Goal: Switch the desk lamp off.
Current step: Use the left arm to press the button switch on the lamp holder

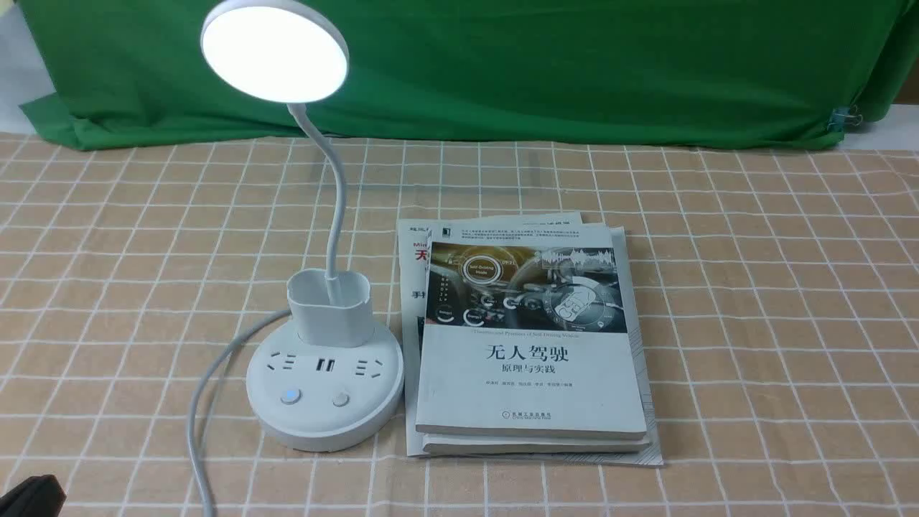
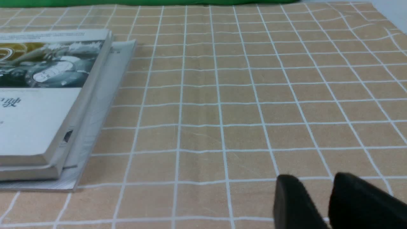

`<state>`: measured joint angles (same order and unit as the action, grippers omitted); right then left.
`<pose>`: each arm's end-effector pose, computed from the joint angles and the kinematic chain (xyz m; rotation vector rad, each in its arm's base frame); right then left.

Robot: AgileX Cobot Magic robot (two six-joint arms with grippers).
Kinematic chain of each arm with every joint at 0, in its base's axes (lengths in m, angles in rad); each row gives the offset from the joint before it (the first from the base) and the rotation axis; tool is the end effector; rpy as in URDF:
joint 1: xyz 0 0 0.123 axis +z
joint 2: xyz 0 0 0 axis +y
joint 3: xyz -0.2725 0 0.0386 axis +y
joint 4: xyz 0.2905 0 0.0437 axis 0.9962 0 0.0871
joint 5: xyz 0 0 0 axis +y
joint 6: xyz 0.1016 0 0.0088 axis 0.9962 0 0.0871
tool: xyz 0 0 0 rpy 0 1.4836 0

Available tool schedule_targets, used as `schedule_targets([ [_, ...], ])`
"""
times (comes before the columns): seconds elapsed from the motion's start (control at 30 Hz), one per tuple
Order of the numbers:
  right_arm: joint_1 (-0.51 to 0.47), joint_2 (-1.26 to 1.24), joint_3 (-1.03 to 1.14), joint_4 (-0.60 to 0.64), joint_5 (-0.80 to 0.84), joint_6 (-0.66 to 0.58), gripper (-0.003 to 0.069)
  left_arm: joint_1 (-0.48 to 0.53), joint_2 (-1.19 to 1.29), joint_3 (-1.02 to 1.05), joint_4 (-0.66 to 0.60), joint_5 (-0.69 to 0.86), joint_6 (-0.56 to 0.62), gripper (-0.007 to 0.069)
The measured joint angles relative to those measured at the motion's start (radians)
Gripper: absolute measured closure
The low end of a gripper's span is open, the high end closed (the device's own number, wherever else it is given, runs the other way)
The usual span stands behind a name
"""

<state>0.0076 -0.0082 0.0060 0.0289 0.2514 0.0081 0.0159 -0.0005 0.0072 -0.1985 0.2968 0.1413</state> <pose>0.1182 0.0016 0.1872 0.0194 1.7327 0.0384 0.1179 -0.0040 0.1818 -0.0160 1.7818 -0.0751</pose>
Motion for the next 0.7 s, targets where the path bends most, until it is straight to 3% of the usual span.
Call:
schedule_targets([
  [0.53, 0.000, 0.000, 0.000, 0.000, 0.000, 0.000, 0.0416, 0.000, 0.000, 0.000, 0.003, -0.009, 0.000, 0.0624],
  [0.7, 0.000, 0.000, 0.000, 0.000, 0.000, 0.000, 0.0416, 0.000, 0.000, 0.000, -0.193, -0.122, -0.048, 0.0624],
])
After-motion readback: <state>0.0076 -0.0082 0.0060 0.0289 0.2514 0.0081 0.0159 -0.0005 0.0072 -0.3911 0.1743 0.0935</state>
